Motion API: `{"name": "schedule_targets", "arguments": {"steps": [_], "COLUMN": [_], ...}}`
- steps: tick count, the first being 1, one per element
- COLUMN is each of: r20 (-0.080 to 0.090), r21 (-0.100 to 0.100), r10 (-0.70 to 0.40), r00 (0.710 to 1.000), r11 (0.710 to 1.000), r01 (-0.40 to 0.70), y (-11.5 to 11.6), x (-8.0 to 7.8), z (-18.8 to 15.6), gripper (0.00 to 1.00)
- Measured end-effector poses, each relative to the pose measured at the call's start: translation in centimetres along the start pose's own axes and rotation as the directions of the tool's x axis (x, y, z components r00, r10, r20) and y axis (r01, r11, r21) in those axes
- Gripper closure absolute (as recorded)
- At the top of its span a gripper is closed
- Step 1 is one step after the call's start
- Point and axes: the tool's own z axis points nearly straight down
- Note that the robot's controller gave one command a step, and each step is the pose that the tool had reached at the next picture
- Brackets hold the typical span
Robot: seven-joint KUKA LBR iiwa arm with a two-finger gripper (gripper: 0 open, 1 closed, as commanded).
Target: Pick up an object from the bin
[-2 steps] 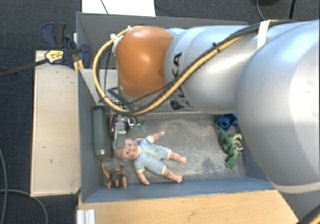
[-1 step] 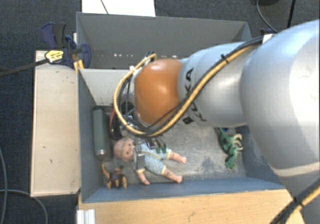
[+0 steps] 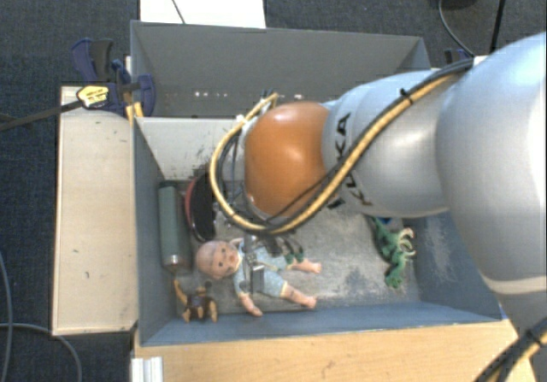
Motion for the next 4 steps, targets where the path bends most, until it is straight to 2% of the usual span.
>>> {"name": "schedule_targets", "arguments": {"steps": [1,2,3,4], "r20": [0.005,0.004,-0.002,-0.002], "r21": [-0.001,0.0,0.0,0.0], "r10": [0.1,-0.021,-0.053,-0.053], "r00": [0.995,1.0,0.999,0.999], "r11": [0.995,1.0,0.999,0.999], "r01": [-0.1,0.021,0.053,0.053], "y": [-0.9,-1.7,-2.3,-2.3], "x": [-0.1,0.0,-0.3,-0.3], "z": [-0.5,3.0,4.4,4.4], "gripper": [0.0,0.0,1.0,1.0]}}
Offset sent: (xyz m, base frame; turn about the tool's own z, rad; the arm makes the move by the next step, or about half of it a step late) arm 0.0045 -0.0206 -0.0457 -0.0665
